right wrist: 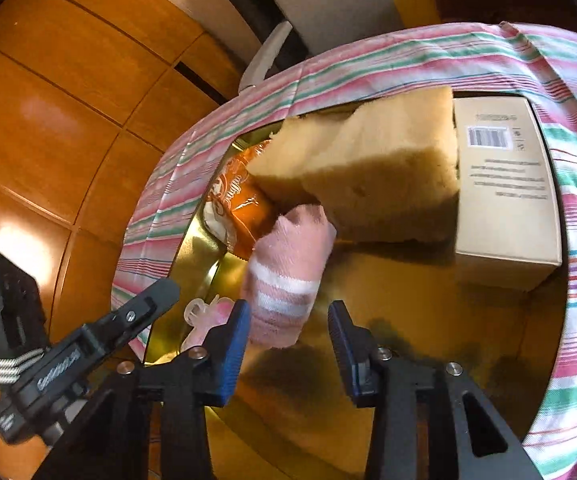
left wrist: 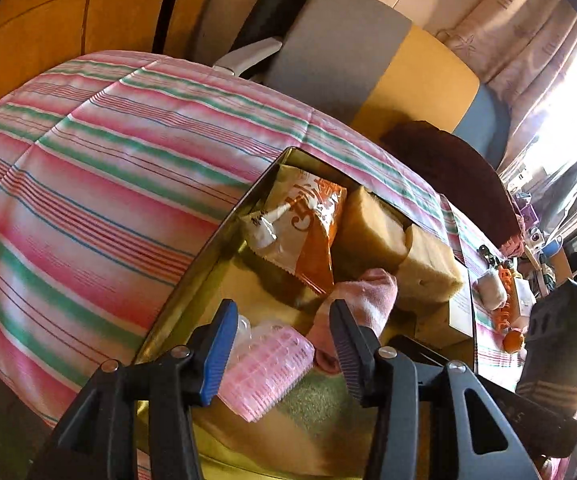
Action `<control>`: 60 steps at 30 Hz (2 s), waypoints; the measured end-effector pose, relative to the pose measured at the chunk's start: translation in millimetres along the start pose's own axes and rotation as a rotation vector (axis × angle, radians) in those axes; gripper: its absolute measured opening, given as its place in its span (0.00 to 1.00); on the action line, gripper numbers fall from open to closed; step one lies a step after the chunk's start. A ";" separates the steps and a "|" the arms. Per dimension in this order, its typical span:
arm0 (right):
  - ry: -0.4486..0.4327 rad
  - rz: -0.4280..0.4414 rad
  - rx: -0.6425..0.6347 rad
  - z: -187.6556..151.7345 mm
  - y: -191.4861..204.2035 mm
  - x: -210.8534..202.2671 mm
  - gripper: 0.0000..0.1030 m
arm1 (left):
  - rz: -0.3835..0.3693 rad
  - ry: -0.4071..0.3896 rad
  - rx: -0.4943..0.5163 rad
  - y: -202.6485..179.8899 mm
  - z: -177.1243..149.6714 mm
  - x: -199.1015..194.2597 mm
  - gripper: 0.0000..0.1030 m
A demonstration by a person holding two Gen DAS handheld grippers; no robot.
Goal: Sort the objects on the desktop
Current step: 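Carry the towel and curler into the gold tray and open both tools, then withdraw both tools from the tray toward the white printed box and orange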
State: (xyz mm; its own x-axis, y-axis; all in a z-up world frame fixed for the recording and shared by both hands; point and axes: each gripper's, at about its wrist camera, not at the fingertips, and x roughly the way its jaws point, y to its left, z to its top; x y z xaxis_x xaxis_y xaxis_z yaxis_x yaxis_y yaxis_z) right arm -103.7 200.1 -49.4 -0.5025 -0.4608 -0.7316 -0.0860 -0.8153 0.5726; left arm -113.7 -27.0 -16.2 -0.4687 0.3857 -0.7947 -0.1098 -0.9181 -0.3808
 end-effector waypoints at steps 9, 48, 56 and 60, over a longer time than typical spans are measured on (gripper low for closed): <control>0.043 0.001 -0.102 5.1 19.2 21.1 0.34 | -0.003 -0.005 -0.023 -5.8 -1.9 -4.8 0.47; -0.441 -0.273 0.303 -50.3 -216.2 -227.6 0.47 | -0.156 0.159 0.415 -243.4 -80.7 37.2 0.47; -0.548 -0.377 0.314 -7.4 -255.4 -267.9 0.55 | -0.141 0.225 0.527 -276.4 -106.0 58.0 0.47; -0.579 -0.416 0.275 41.8 -267.1 -277.0 0.65 | -0.150 0.248 0.541 -282.1 -115.5 62.3 0.47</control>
State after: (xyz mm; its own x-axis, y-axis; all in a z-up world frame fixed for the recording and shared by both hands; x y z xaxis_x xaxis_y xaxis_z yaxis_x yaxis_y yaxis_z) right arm 22.5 560.2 15.8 -0.7464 0.1839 -0.6396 -0.5394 -0.7301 0.4195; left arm -10.6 266.6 -12.8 -0.2033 0.4644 -0.8620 -0.6182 -0.7436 -0.2548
